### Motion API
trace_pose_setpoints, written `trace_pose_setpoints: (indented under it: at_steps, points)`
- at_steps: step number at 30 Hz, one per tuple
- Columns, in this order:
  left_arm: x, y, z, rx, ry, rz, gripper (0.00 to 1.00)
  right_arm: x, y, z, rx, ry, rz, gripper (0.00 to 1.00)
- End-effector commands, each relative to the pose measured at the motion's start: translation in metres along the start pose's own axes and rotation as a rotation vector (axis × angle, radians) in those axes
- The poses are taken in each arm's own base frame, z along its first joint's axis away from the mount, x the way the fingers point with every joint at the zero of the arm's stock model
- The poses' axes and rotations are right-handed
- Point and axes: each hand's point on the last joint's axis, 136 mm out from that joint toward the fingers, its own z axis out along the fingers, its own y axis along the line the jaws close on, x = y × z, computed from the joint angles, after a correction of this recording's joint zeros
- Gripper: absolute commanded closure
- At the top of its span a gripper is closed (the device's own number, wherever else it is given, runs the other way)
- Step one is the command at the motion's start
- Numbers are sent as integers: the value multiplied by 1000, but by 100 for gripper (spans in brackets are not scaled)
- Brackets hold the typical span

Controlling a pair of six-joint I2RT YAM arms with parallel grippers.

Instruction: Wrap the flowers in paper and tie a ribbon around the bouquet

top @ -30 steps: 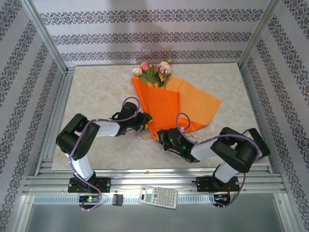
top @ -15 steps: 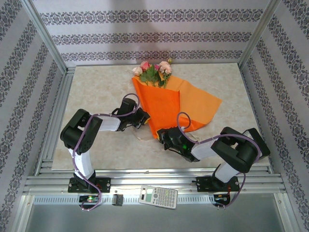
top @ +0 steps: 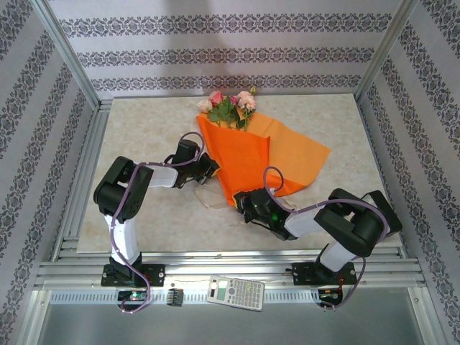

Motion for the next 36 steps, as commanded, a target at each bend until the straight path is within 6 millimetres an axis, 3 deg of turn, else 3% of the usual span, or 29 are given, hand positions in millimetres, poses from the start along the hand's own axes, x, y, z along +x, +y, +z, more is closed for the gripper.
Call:
trace_pose_setpoints:
  at_steps: [1,3,6,12,17,19,21,28,32,35,36]
  points:
    - [-38,-9,-3,15,-92,26,81,4,-2,-1,18,26,-19,100]
    - [-44,-11,1,17,-94,28,78,6,-1,0,17,32,-20,100]
    - [-52,-11,8,25,-99,19,100,6,-2,0,20,36,-21,100]
    - [-78,-14,6,38,-154,12,100,5,-5,0,30,38,-20,100]
    - [-89,-15,11,26,-158,17,84,5,-7,0,34,43,-21,100]
    - [-94,-14,13,27,-164,12,88,5,-8,0,36,42,-20,100]
    - [-98,-13,15,32,-171,8,100,4,-8,0,37,42,-19,100]
    - [-115,-16,15,50,-199,0,100,2,-11,-2,48,48,-17,100]
    - [-124,-18,17,44,-205,4,88,1,-12,-1,54,52,-15,100]
    - [-134,-16,18,54,-221,-7,100,2,-12,0,55,58,-15,100]
    - [-138,-17,18,60,-225,-9,100,2,-12,0,57,58,-15,100]
